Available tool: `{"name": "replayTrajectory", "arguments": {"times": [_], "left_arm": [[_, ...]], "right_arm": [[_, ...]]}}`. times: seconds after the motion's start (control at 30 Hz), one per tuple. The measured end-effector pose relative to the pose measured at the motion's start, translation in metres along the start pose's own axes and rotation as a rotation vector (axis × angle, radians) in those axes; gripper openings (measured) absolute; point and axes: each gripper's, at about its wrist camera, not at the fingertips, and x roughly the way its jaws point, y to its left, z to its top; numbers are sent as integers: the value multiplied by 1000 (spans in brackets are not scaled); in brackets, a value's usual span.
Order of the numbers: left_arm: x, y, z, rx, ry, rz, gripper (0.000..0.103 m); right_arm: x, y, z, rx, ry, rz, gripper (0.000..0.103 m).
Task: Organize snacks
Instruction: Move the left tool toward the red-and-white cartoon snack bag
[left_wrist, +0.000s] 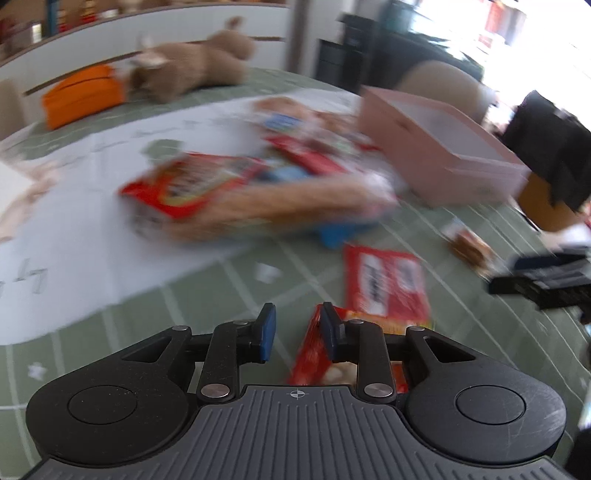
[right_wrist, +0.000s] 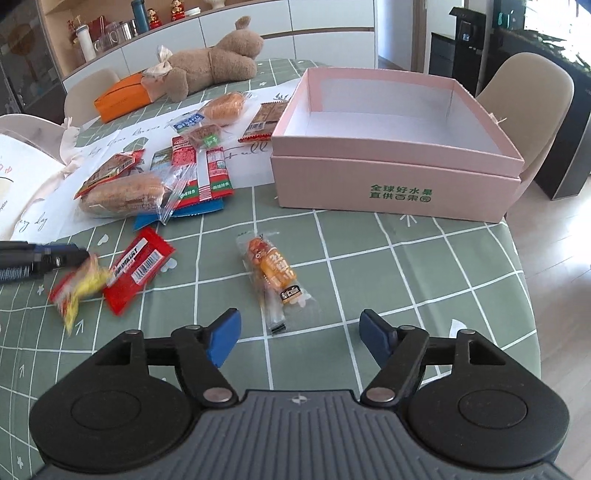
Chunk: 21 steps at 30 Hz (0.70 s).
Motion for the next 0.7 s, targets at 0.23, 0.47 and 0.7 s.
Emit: {"name": "replayTrajectory", "arguments": {"times": [0.23,0.47,0.7], "left_arm": [[-28,-11,-5,-128,-12,71,31],[-45,-11,-3,-232,89,66,31],[-35,-52,-11,-107,165,40,31]], "right_arm": [[-1,7,-1,-30,-3,2,76],[-3,3,-1,-33,-9,-6,79],[-8,4,-2,-61,-14,16,80]]}}
